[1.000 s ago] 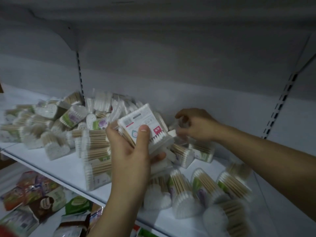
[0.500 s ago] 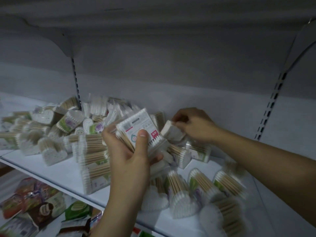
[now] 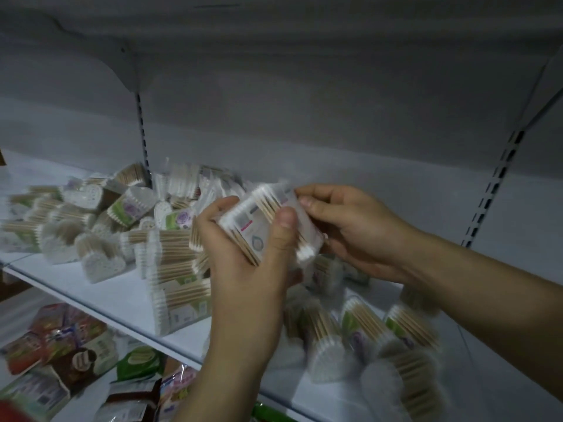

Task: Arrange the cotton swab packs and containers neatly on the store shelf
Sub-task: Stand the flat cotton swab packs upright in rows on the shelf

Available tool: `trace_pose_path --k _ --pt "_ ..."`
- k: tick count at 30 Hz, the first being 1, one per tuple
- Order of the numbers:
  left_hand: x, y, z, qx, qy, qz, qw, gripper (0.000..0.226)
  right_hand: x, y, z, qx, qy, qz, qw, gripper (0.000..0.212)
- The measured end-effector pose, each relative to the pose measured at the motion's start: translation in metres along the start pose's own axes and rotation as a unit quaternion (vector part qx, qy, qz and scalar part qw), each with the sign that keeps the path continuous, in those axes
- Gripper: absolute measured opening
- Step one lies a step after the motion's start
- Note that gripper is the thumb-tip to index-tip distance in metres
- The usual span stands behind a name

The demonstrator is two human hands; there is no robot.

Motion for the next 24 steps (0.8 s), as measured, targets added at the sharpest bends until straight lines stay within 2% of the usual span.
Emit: trace_pose_path --k 4,8,9,11,12,14,17,18,19,22,24 --pt "-0.004 -0.004 -0.008 0.005 -0.045 0.013 0.999 0.059 0.000 -0.008 -0.001 -0.022 0.069 -0.028 0.997 0.011" --pt "-0.008 -0.012 -0.023 0.036 -0.059 0.020 0.997 0.060 0.002 -0.014 0.005 -0.099 0.137 -0.058 0.984 0.004" --pt "-0.008 -0.013 -0.025 0.038 -0.064 0.021 0.997 0.059 0.005 -0.019 0.001 -0.088 0.144 -0.057 0.984 0.003" --pt "-0.008 -0.015 -0.031 0.046 -0.064 0.019 0.997 0.059 0.010 -0.035 -0.020 -0.015 0.193 -0.054 0.980 0.008" --pt "-0.009 -0.016 -0.035 0.055 -0.057 0.014 0.997 0.058 0.010 -0.043 -0.032 0.034 0.263 -0.063 0.962 0.009" --pt "-0.015 -0.019 -0.043 0.071 -0.027 -0.008 0.997 0.055 0.013 -0.059 -0.048 0.078 0.434 -0.072 0.895 0.021" --pt "-0.021 -0.020 -0.044 0.081 0.001 -0.029 0.996 0.056 0.031 -0.076 -0.034 -0.031 0.609 -0.084 0.788 0.058" --pt "-0.022 -0.020 -0.042 0.083 0.004 -0.030 0.996 0.056 0.038 -0.081 -0.027 -0.060 0.655 -0.098 0.747 0.066" --pt "-0.023 -0.019 -0.040 0.081 0.006 -0.029 0.996 0.055 0.042 -0.085 -0.025 -0.068 0.679 -0.108 0.723 0.068" --pt "-0.024 -0.016 -0.037 0.072 0.004 -0.022 0.997 0.051 0.039 -0.089 -0.022 -0.053 0.694 -0.152 0.702 0.053" --pt "-0.023 -0.016 -0.037 0.069 -0.004 -0.016 0.997 0.050 0.032 -0.084 -0.017 -0.057 0.717 -0.195 0.667 0.040"
Point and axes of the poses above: each hand's wrist, its own y-axis away from the middle knuckle, its own z-axis out of the palm, x = y × z, the point moved 8 cm from there along -y, towards the middle knuckle, and after that the axes turned 1 degree about -z, right-handed, at the moved point
